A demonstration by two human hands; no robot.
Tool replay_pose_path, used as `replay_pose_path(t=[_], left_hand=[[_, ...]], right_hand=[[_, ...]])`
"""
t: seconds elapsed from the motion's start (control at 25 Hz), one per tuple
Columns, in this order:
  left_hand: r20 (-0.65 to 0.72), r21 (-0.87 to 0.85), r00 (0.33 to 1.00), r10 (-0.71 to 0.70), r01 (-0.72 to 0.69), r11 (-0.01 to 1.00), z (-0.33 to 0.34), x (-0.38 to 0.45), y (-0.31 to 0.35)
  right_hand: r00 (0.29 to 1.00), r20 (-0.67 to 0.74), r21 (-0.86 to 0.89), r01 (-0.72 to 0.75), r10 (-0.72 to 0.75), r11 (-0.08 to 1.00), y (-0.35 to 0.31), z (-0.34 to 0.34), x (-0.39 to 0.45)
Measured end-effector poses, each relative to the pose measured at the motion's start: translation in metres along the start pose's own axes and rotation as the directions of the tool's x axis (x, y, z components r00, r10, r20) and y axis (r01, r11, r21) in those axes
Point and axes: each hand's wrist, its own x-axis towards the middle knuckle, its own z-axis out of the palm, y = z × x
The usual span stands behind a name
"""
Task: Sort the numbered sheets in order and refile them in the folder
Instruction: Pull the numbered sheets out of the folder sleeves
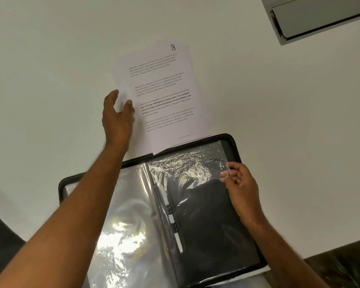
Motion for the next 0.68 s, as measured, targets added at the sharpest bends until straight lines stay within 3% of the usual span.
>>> replay_pose_path(t=[0.08, 0.16, 0.28, 0.4, 0.48, 0.68], left_hand=[[0.019, 0.208, 0.996, 0.09, -0.092, 0.974, -0.017, -0.029, -0.016], [0.095, 0.431, 0.974, 0.204, -0.224, 0.874, -0.039, -0.06, -0.039], [0.131, 0.599, 0.967, 0.218, -0.252, 0.76, -0.07, -0.109, -0.064], [0.076, 0.649, 0.989, 0.125, -0.144, 0.747, -0.091, -0.155, -0.08], [0.004, 0.662, 1.0, -0.016, 0.009, 0.749, -0.105, -0.182, -0.085], [-0.193, 0.564, 0.936, -0.294, 0.351, 0.747, -0.14, -0.229, -0.094]], right_hand=[[1.0, 0.002, -0.002, 0.007, -0.007, 1.0, -0.001, 0.0, -0.001], [1.0, 0.011, -0.004, 0.005, -0.004, 1.0, -0.003, 0.0, -0.002], [0.999, 0.031, -0.017, 0.013, -0.012, 1.0, -0.006, -0.002, -0.009], [0.998, 0.054, -0.08, 0.023, -0.019, 0.996, -0.007, -0.008, -0.022], [0.997, 0.072, -0.12, 0.021, -0.013, 0.992, -0.006, -0.013, -0.035], [0.996, 0.089, -0.155, 0.004, 0.01, 0.988, 0.007, -0.026, -0.069]])
